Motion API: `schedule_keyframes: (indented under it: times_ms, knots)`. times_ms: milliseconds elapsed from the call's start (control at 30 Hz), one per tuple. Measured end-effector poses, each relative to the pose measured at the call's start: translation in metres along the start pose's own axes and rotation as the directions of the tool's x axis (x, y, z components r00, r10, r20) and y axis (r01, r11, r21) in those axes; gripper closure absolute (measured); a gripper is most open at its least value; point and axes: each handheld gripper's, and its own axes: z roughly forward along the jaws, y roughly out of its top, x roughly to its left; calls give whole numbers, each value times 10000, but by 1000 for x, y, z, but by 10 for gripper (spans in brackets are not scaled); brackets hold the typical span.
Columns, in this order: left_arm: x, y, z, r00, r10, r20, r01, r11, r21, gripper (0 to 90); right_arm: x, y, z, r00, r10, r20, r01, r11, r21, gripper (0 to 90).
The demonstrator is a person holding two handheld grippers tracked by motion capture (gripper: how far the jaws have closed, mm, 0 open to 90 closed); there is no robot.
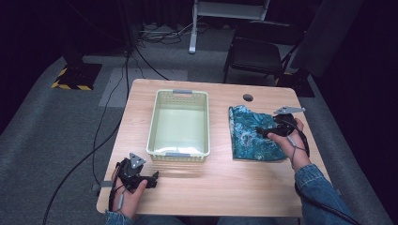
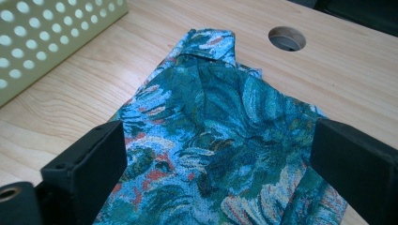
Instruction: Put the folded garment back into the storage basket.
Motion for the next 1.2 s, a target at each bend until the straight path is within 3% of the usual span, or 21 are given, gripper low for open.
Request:
schedule_keyframes:
  times_ms: [600, 1200]
  knots:
    - [0, 0, 0, 10000, 0, 1, 0, 10000, -1, 3, 0, -14, 30, 9998, 214, -18, -213, 9978, 625, 44]
    - [0, 0, 0, 10000, 0, 1, 0, 10000, -1, 2, -3, -25, 49, 9988, 479, -81, -467, 9926, 1124, 44]
